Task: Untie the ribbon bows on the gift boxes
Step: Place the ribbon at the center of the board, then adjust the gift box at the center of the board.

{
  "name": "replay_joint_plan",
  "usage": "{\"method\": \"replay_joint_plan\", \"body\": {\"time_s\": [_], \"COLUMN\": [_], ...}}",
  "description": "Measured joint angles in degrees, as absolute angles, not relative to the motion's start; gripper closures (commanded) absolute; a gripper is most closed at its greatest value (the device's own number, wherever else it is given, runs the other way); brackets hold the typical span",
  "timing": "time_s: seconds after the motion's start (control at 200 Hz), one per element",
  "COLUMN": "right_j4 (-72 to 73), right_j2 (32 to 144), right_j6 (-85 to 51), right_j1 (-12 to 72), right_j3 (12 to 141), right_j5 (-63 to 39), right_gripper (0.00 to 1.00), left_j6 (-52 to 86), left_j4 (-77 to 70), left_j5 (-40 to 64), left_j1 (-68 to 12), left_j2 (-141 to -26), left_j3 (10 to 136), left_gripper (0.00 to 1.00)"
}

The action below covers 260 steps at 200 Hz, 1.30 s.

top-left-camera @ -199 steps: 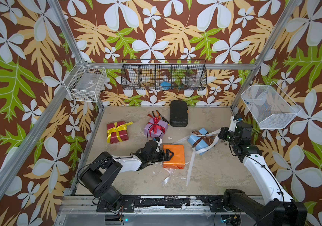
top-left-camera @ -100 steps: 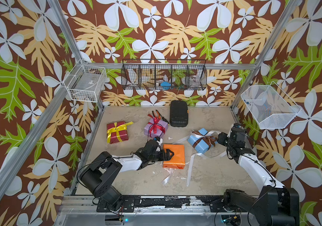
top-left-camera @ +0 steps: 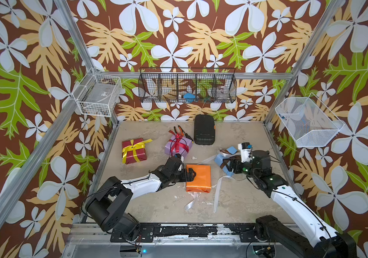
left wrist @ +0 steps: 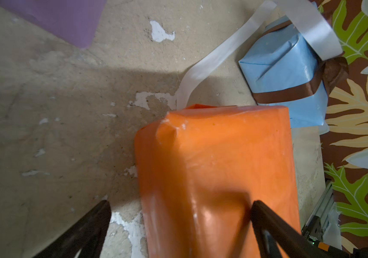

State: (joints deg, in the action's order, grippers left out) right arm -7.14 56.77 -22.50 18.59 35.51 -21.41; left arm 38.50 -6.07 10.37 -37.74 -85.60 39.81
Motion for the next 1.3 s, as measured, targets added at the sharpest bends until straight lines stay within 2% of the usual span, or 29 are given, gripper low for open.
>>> {"method": "replay_joint_plan", "body": {"time_s": [0.095,0.24,0.385,0.691,0.891,1.006,1.116,1.181,1.301], "right_j4": [-3.9,5.2,13.9,26.2,29.3,21.3,12.5,7.8,2.0], "right_j2": [58.0,62.1,67.8,78.3,82.3,76.2,71.5,71.4,75.3], "right_j6": [-23.7,-29.0,-32.7,-40.4,-42.1,-37.2,-31.2,-28.5,-25.3], "right_j1": [25.1,26.6,29.7,43.2,45.1,45.3,44.9,44.1,39.9], "right_j3": [30.3,22.5,22.2,26.2,32.3,36.6,39.2,39.7,40.8], "right_j5": [-24.5,-28.8,-33.2,-34.7,-37.1,-32.1,-20.2,-13.2,-7.2], "right_gripper": [0.24,0.36,0.45,0.44,0.44,0.45,0.49,0.51,0.56], "left_j6": [38.5,38.4,37.8,37.3,37.2,37.0,37.0,37.0,37.1], "left_j4": [-4.3,-2.4,-0.9,0.9,1.6,1.8,1.5,1.5,1.1], "left_j5": [10.4,10.4,9.6,9.3,10.1,11.8,12.5,12.5,12.7], "left_j1": [-35.8,-31.7,-28.7,-27.2,-27.2,-27.2,-27.2,-27.2,-27.2], "left_j2": [-83.3,-78.4,-73.2,-70.3,-71.0,-70.6,-69.8,-69.9,-70.7], "left_j3": [39.6,38.3,36.7,35.3,35.3,35.3,34.3,33.5,31.9], "left_gripper": [0.0,0.0,0.0,0.0,0.0,0.01,0.01,0.01,0.01]}}
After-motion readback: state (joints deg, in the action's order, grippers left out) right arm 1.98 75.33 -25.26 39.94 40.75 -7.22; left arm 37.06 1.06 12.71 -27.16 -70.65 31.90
